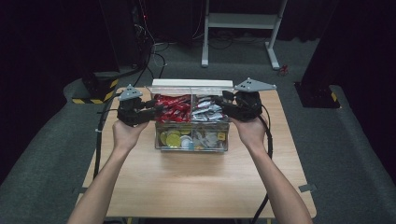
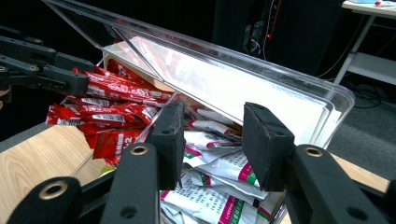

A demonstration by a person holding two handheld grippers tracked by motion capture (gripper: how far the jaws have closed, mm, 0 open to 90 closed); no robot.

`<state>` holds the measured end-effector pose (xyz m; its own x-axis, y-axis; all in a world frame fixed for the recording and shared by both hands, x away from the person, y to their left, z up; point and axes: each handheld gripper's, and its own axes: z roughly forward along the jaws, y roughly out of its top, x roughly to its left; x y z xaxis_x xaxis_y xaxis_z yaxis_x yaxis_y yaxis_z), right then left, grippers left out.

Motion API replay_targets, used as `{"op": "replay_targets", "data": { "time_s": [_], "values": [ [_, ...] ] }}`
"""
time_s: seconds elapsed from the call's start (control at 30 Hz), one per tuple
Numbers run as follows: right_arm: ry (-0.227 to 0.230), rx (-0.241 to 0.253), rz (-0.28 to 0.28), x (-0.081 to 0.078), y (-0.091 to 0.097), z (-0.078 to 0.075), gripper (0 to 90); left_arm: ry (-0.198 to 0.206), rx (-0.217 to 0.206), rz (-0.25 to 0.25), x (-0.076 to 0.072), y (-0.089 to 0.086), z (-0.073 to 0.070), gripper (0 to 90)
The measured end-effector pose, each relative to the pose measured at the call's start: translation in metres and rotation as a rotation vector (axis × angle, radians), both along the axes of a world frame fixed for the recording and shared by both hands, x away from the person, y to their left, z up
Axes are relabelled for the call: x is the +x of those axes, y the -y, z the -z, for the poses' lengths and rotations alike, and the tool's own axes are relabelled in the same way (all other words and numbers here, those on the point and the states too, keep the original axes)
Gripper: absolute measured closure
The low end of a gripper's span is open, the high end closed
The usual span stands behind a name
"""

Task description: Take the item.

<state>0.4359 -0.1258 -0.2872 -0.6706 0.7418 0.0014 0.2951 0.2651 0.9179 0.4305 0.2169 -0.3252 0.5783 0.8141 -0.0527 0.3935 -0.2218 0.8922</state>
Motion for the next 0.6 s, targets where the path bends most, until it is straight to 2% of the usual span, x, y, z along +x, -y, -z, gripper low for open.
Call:
{"op": "replay_targets", "data": {
  "time_s": [0.23,0.37,0.6],
  "values": [
    [-0.005,0.003,0.002,0.001,0.000,0.001,59.1,-0.004,0.015,0.008,0.004,0.009,-0.003,60.5],
    [-0.006,0.004,0.002,0.001,0.000,0.002,59.1,0.005,0.036,0.009,0.002,0.012,-0.005,56.9],
    [-0.006,0.004,0.001,0.000,0.000,0.002,59.0,0.016,0.030,0.015,-0.004,0.012,-0.009,51.7]
  ]
}}
